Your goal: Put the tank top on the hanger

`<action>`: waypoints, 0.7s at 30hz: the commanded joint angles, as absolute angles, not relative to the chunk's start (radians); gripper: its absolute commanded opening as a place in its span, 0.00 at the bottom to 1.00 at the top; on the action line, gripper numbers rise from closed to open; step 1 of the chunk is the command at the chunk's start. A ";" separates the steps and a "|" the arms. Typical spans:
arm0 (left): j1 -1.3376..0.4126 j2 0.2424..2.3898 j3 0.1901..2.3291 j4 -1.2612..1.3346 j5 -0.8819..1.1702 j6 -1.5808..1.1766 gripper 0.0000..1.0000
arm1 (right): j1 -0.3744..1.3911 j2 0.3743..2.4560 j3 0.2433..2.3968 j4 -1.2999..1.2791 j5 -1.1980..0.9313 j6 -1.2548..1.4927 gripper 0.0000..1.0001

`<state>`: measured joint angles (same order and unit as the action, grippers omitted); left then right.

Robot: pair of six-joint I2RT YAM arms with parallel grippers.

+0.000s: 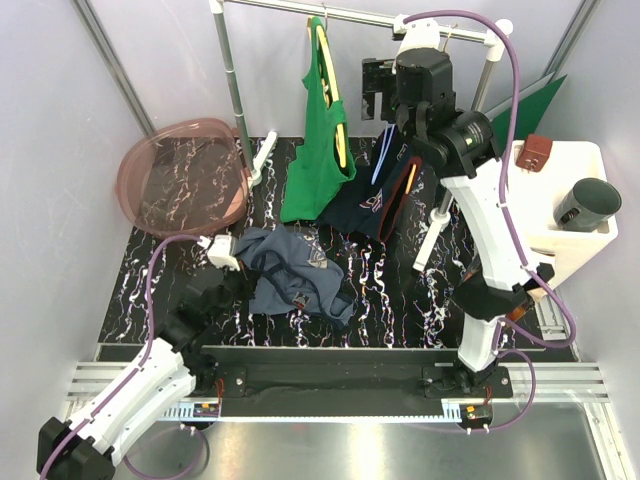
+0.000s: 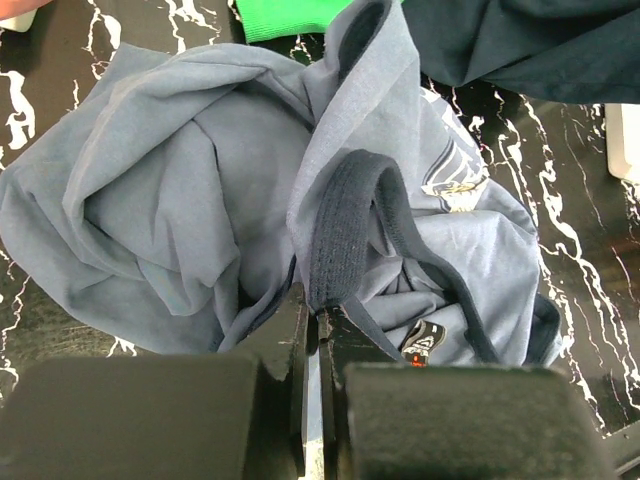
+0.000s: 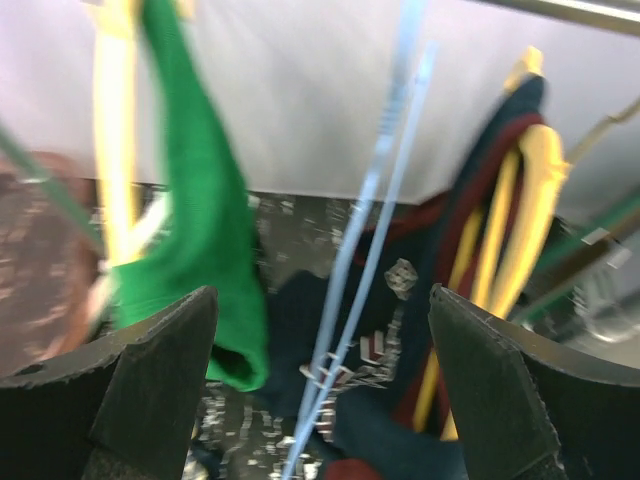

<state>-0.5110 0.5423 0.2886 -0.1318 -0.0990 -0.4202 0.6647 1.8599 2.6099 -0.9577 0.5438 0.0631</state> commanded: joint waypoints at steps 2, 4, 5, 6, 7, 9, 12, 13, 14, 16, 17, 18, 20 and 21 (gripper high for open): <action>-0.525 0.528 0.285 -0.077 -0.075 -0.426 0.00 | 0.621 1.885 2.622 -0.985 0.597 0.045 0.93; -0.526 0.529 0.285 -0.080 -0.077 -0.426 0.00 | 0.601 1.914 2.641 -0.986 0.600 0.032 0.93; -0.526 0.528 0.284 -0.080 -0.080 -0.428 0.00 | 0.595 1.924 2.649 -0.985 0.601 0.029 0.92; -0.526 0.526 0.285 -0.081 -0.080 -0.428 0.00 | 0.589 1.942 2.657 -0.985 0.604 0.022 0.92; -0.525 0.525 0.285 -0.084 -0.083 -0.426 0.00 | 0.577 1.950 2.663 -0.985 0.604 0.018 0.91; -0.528 0.517 0.284 -0.084 -0.083 -0.425 0.00 | 0.565 1.971 2.668 -0.983 0.598 0.017 0.89; -0.529 0.511 0.282 -0.083 -0.087 -0.426 0.00 | 0.546 1.988 2.663 -0.985 0.606 0.017 0.79; -0.529 0.511 0.282 -0.086 -0.090 -0.425 0.00 | 0.542 1.990 2.661 -0.985 0.607 0.017 0.75; -0.532 0.511 0.281 -0.086 -0.092 -0.425 0.00 | 0.540 1.993 2.660 -0.985 0.606 0.015 0.65; -0.531 0.511 0.282 -0.086 -0.095 -0.423 0.00 | 0.541 1.993 2.658 -0.986 0.603 0.012 0.43; -0.531 0.512 0.282 -0.087 -0.098 -0.423 0.00 | 0.540 1.990 2.658 -0.985 0.601 0.012 0.21; -0.534 0.512 0.284 -0.090 -0.100 -0.423 0.00 | 0.540 1.988 2.664 -0.983 0.603 0.012 0.14; -0.532 0.512 0.284 -0.092 -0.103 -0.423 0.00 | 0.540 1.979 2.666 -0.982 0.603 0.014 0.00; -0.534 0.512 0.284 -0.091 -0.103 -0.422 0.00 | 0.540 1.974 2.669 -0.982 0.600 0.015 0.00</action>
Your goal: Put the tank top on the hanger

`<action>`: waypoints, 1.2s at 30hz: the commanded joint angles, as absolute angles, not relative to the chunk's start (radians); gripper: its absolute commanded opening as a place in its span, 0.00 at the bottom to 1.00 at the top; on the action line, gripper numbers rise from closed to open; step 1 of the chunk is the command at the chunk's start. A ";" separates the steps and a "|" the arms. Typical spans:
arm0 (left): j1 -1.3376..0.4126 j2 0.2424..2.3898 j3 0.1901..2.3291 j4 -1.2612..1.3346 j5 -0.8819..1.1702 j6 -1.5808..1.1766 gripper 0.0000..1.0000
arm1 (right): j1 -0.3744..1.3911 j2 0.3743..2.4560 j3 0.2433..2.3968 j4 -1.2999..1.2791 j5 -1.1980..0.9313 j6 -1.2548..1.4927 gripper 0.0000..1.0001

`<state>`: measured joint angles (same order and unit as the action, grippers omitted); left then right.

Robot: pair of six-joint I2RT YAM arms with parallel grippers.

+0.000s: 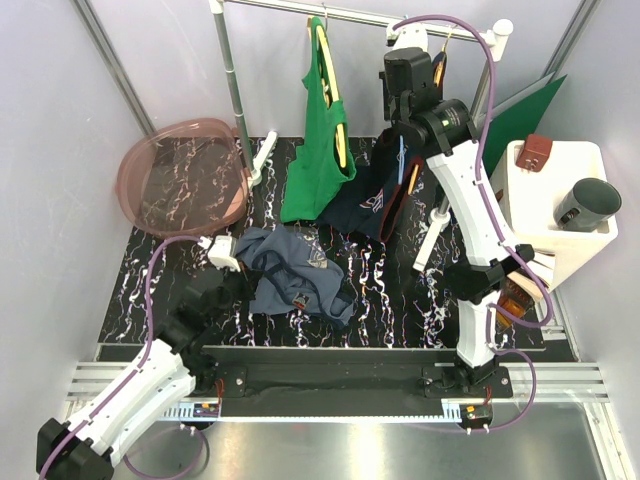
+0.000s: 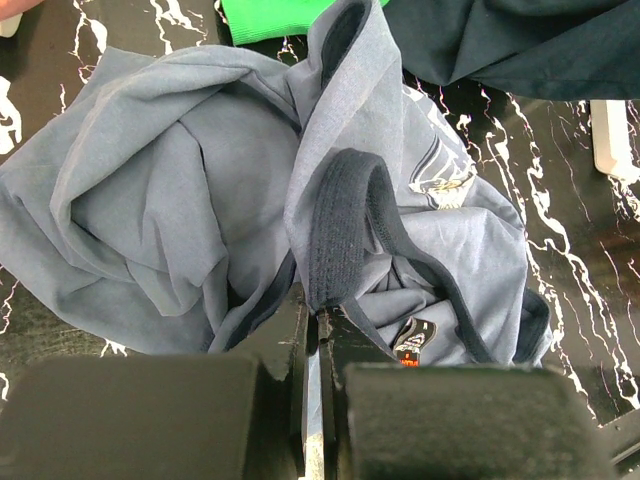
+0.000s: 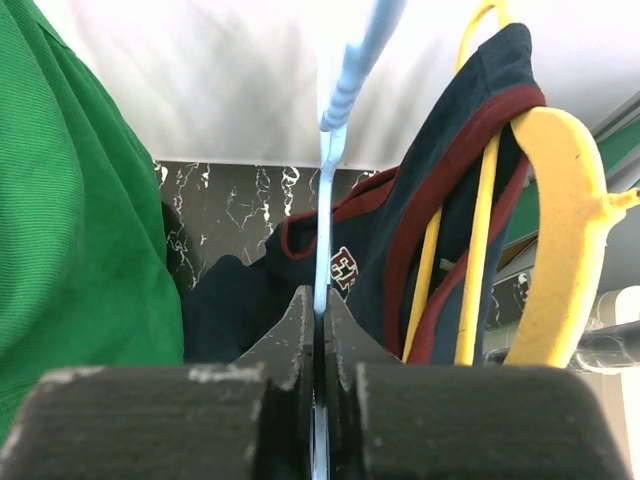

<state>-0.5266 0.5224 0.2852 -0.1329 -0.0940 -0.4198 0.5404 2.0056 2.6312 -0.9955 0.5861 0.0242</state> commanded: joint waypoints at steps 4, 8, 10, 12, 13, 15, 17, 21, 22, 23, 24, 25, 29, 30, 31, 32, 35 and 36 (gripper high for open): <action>-0.535 0.512 0.284 -0.094 -0.104 -0.422 0.00 | 0.541 1.954 2.688 -0.973 0.575 0.023 0.00; -0.537 0.512 0.284 -0.095 -0.106 -0.420 0.00 | 0.541 1.922 2.695 -0.956 0.531 0.047 0.00; -0.540 0.514 0.284 -0.094 -0.107 -0.420 0.00 | 0.541 1.911 2.695 -0.945 0.509 0.048 0.00; -0.540 0.515 0.284 -0.097 -0.107 -0.420 0.00 | 0.541 1.901 2.695 -0.925 0.497 0.046 0.00; -0.540 0.517 0.284 -0.095 -0.107 -0.420 0.00 | 0.541 1.899 2.697 -0.916 0.494 0.043 0.00; -0.541 0.518 0.284 -0.097 -0.109 -0.419 0.00 | 0.541 1.893 2.701 -0.911 0.476 0.043 0.00; -0.541 0.520 0.284 -0.095 -0.109 -0.419 0.00 | 0.541 1.884 2.700 -0.907 0.450 0.049 0.00; -0.541 0.523 0.284 -0.095 -0.110 -0.417 0.00 | 0.548 1.853 2.646 -0.894 0.413 0.060 0.00; -0.541 0.526 0.284 -0.095 -0.110 -0.417 0.00 | 0.548 1.845 2.632 -0.884 0.410 0.066 0.00; -0.541 0.525 0.284 -0.097 -0.110 -0.416 0.00 | 0.551 1.835 2.611 -0.882 0.400 0.072 0.00; -0.541 0.528 0.285 -0.097 -0.110 -0.416 0.00 | 0.552 1.829 2.600 -0.884 0.397 0.078 0.00; -0.540 0.529 0.284 -0.095 -0.112 -0.416 0.00 | 0.555 1.822 2.589 -0.884 0.394 0.086 0.00; -0.541 0.529 0.284 -0.097 -0.112 -0.416 0.00 | 0.580 1.770 2.499 -0.882 0.408 0.113 0.00; -0.541 0.529 0.284 -0.097 -0.113 -0.414 0.00 | 0.592 1.760 2.481 -0.879 0.408 0.121 0.00; -0.541 0.529 0.285 -0.097 -0.114 -0.414 0.00 | 0.601 1.734 2.459 -0.879 0.408 0.133 0.00; -0.541 0.529 0.285 -0.097 -0.115 -0.414 0.00 | 0.612 1.721 2.416 -0.877 0.417 0.138 0.00; -0.541 0.529 0.284 -0.097 -0.117 -0.414 0.00 | 0.670 1.665 2.317 -0.873 0.471 0.152 0.00; -0.541 0.529 0.284 -0.098 -0.117 -0.413 0.00 | 0.684 1.646 2.286 -0.868 0.479 0.158 0.00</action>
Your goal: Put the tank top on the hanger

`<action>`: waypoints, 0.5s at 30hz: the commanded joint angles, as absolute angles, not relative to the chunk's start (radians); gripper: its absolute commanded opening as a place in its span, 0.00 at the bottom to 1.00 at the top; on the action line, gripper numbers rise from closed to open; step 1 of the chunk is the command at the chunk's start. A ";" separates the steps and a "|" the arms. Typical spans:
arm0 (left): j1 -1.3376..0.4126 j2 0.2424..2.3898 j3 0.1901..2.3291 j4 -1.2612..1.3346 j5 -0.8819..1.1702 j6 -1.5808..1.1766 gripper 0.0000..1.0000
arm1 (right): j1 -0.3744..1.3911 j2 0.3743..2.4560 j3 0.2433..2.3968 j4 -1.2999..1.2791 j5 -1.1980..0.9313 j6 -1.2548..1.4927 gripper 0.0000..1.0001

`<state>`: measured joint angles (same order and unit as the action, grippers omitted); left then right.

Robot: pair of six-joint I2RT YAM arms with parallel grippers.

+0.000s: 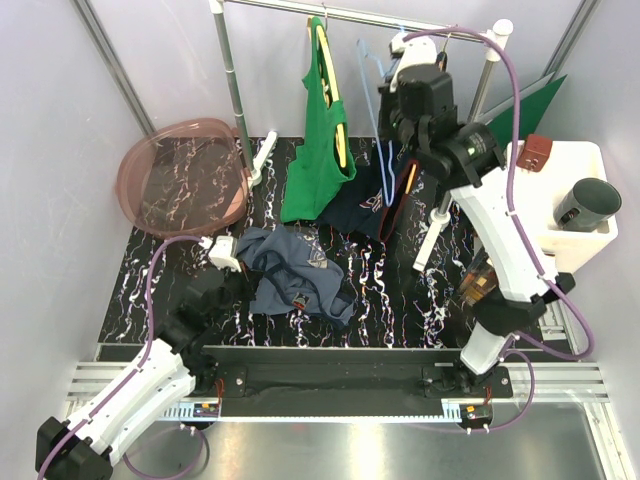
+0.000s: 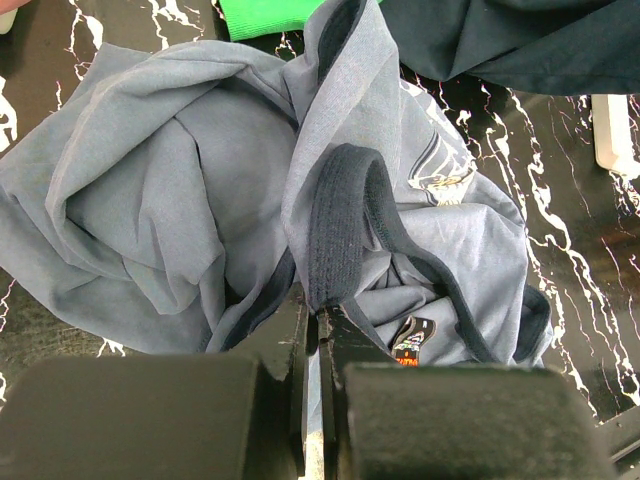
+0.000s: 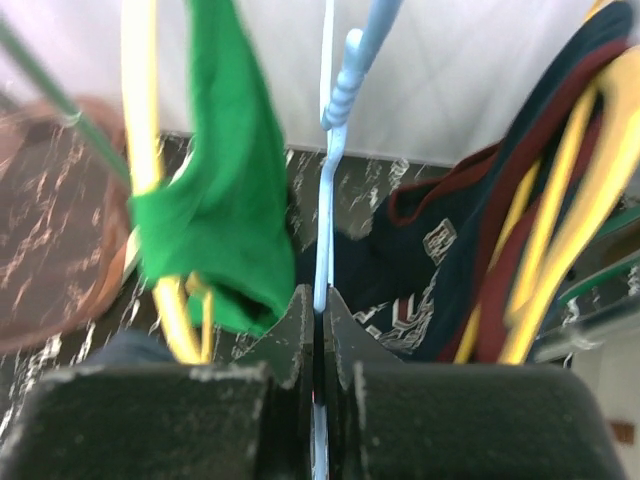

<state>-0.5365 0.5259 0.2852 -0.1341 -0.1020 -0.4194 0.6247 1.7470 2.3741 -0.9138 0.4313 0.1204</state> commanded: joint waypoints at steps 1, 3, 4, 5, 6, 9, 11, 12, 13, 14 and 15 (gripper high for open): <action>-0.543 0.529 0.284 -0.098 -0.117 -0.414 0.00 | 0.715 1.605 2.254 -0.850 0.489 0.164 0.00; -0.543 0.529 0.284 -0.100 -0.118 -0.414 0.00 | 0.741 1.559 2.151 -0.828 0.538 0.172 0.00; -0.543 0.529 0.284 -0.100 -0.118 -0.413 0.00 | 0.768 1.508 2.120 -0.813 0.552 0.179 0.00; -0.543 0.531 0.284 -0.101 -0.120 -0.414 0.00 | 0.778 1.482 2.056 -0.802 0.572 0.183 0.00; -0.543 0.529 0.284 -0.101 -0.121 -0.414 0.00 | 0.791 1.456 2.027 -0.795 0.580 0.186 0.00; -0.543 0.532 0.282 -0.103 -0.127 -0.411 0.00 | 0.822 1.355 1.933 -0.782 0.617 0.199 0.00; -0.543 0.532 0.284 -0.104 -0.127 -0.413 0.00 | 0.827 1.284 1.881 -0.782 0.624 0.201 0.00; -0.543 0.535 0.284 -0.104 -0.130 -0.410 0.00 | 0.825 1.263 1.865 -0.781 0.617 0.198 0.00; -0.543 0.537 0.284 -0.104 -0.130 -0.410 0.00 | 0.825 1.218 1.853 -0.770 0.609 0.193 0.00; -0.543 0.538 0.284 -0.103 -0.133 -0.410 0.00 | 0.825 1.197 1.830 -0.769 0.582 0.190 0.00; -0.543 0.541 0.284 -0.104 -0.138 -0.408 0.00 | 0.827 1.177 1.819 -0.762 0.565 0.189 0.00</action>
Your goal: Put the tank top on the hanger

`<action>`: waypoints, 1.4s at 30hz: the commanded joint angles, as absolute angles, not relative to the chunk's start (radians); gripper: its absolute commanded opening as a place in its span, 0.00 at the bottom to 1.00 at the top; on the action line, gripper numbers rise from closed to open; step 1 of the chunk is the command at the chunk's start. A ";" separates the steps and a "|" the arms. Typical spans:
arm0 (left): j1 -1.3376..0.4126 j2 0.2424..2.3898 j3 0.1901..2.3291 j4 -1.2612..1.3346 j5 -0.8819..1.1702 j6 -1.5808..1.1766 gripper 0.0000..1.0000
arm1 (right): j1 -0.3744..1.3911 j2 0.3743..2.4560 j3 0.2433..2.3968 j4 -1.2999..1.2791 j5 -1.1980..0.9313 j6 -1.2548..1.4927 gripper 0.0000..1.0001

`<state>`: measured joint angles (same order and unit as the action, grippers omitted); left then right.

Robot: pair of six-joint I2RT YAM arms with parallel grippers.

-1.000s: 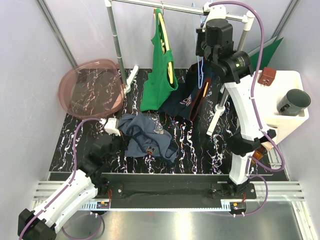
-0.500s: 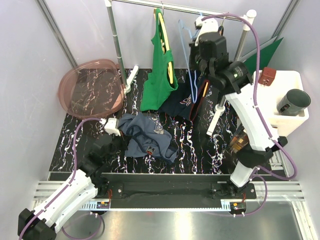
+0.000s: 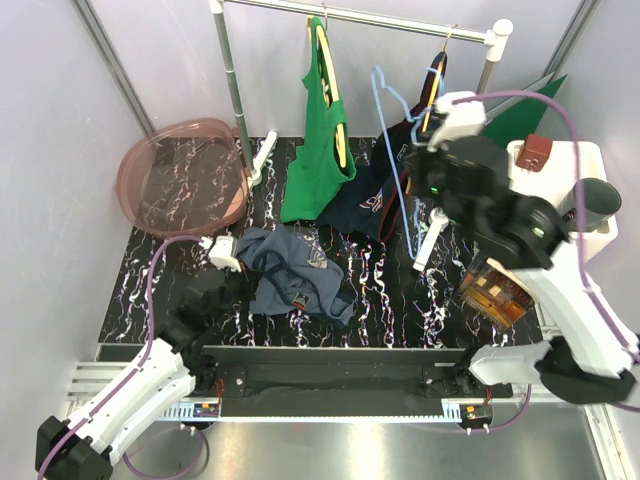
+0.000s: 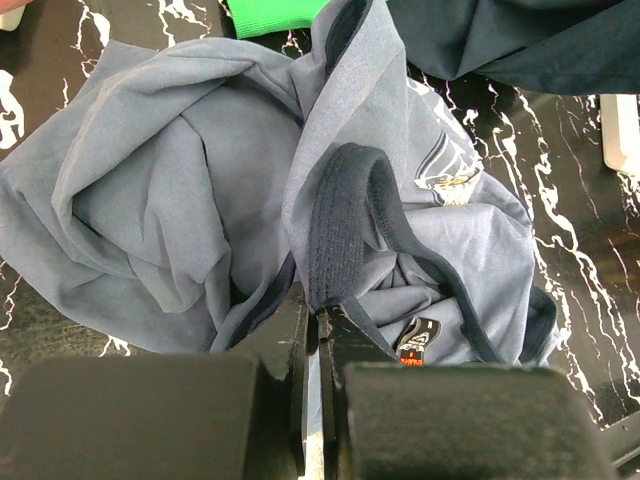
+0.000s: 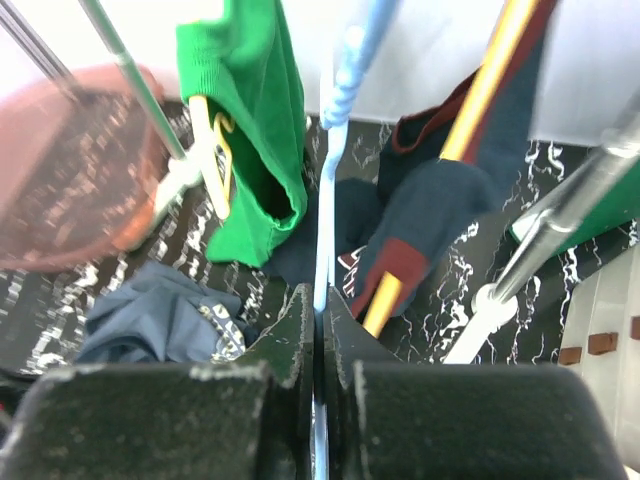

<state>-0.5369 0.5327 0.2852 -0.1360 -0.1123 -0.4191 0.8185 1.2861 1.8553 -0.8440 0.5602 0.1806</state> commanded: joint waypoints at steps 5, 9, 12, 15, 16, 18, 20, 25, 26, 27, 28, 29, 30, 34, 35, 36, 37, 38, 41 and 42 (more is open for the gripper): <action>-0.543 0.569 0.278 -0.087 -0.146 -0.408 0.00 | 0.825 1.089 1.773 -0.683 0.392 0.078 0.00; -0.541 0.597 0.284 -0.083 -0.158 -0.410 0.00 | 0.827 1.115 1.815 -0.681 0.243 0.028 0.00; -0.541 0.609 0.282 -0.086 -0.175 -0.420 0.00 | 0.825 1.172 1.858 -0.673 0.108 0.015 0.00; -0.541 0.607 0.281 -0.084 -0.179 -0.423 0.00 | 0.842 1.247 1.897 -0.661 0.003 0.005 0.00; -0.541 0.606 0.279 -0.084 -0.181 -0.423 0.00 | 0.851 1.284 1.905 -0.655 -0.049 0.005 0.00; -0.540 0.604 0.278 -0.081 -0.187 -0.426 0.00 | 0.902 1.319 1.917 -0.643 -0.064 0.005 0.00; -0.540 0.606 0.276 -0.087 -0.202 -0.433 0.00 | 0.969 1.371 1.917 -0.643 -0.048 -0.028 0.00; -0.529 0.635 0.282 -0.094 -0.247 -0.460 0.00 | 1.026 1.372 1.749 -0.579 0.087 0.003 0.00; -0.523 0.641 0.284 -0.092 -0.248 -0.463 0.00 | 1.028 1.350 1.633 -0.551 0.109 0.032 0.00; -0.519 0.650 0.284 -0.091 -0.249 -0.466 0.00 | 1.026 1.329 1.577 -0.514 0.123 0.053 0.00; -0.514 0.655 0.285 -0.087 -0.249 -0.466 0.00 | 1.028 1.284 1.528 -0.505 0.145 0.064 0.00; -0.512 0.658 0.285 -0.087 -0.249 -0.468 0.00 | 1.026 1.263 1.444 -0.499 0.153 0.078 0.00; -0.509 0.664 0.285 -0.087 -0.244 -0.468 0.00 | 1.026 1.240 1.409 -0.497 0.156 0.107 0.00; -0.499 0.666 0.285 -0.087 -0.239 -0.469 0.00 | 1.026 1.091 1.231 -0.502 0.088 0.152 0.00; -0.497 0.666 0.285 -0.089 -0.241 -0.471 0.00 | 1.028 1.066 1.211 -0.506 0.074 0.159 0.00; -0.492 0.664 0.285 -0.090 -0.242 -0.475 0.00 | 1.028 1.046 1.191 -0.526 0.063 0.172 0.00; -0.491 0.661 0.285 -0.092 -0.245 -0.477 0.00 | 1.026 1.010 1.158 -0.537 0.043 0.176 0.00; -0.491 0.658 0.285 -0.094 -0.247 -0.479 0.00 | 1.026 0.997 1.143 -0.548 0.035 0.181 0.00; -0.488 0.643 0.293 -0.109 -0.262 -0.480 0.00 | 1.026 0.951 1.082 -0.583 0.011 0.198 0.00; -0.489 0.638 0.298 -0.117 -0.264 -0.482 0.00 | 1.026 0.937 1.065 -0.580 0.003 0.204 0.00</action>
<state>-0.4953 0.6617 0.2852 -0.1352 -0.2222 -0.4709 1.0256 0.9802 1.1198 -0.5842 0.0563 0.1585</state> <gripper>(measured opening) 0.034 0.021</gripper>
